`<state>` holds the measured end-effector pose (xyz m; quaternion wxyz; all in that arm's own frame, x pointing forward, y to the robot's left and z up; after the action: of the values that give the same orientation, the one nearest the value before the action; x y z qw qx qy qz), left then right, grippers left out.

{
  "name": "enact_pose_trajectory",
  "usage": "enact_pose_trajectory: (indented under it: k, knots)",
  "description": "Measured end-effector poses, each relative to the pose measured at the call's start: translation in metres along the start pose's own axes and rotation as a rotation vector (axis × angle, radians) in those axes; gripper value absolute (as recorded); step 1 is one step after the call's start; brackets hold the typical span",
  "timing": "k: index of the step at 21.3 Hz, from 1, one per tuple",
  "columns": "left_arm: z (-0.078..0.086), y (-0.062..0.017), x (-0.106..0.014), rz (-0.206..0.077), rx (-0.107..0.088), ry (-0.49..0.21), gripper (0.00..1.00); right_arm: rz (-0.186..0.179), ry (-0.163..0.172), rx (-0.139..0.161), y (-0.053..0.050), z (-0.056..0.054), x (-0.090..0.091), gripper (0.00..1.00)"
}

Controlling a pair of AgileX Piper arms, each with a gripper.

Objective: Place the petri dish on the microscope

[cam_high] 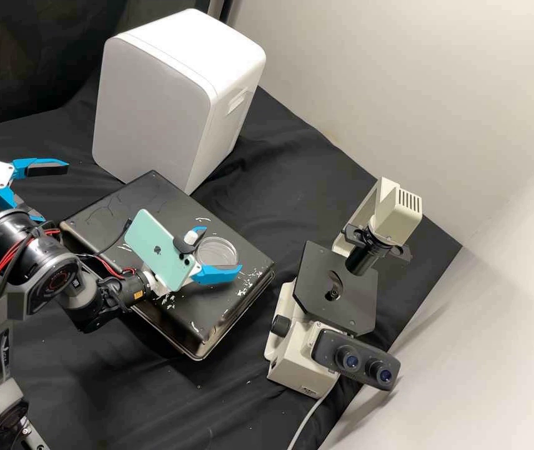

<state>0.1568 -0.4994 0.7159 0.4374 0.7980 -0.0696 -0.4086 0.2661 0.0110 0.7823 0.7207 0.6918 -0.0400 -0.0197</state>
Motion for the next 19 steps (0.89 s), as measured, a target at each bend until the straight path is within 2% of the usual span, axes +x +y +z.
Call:
enact_pose_trajectory:
  k: [19]
  knots:
    - [-0.0006, -0.001, 0.0008, -0.006, -0.003, 0.001, 1.0, 0.012, 0.0, 0.006, 0.0017, -0.0013, 0.0026, 1.0]
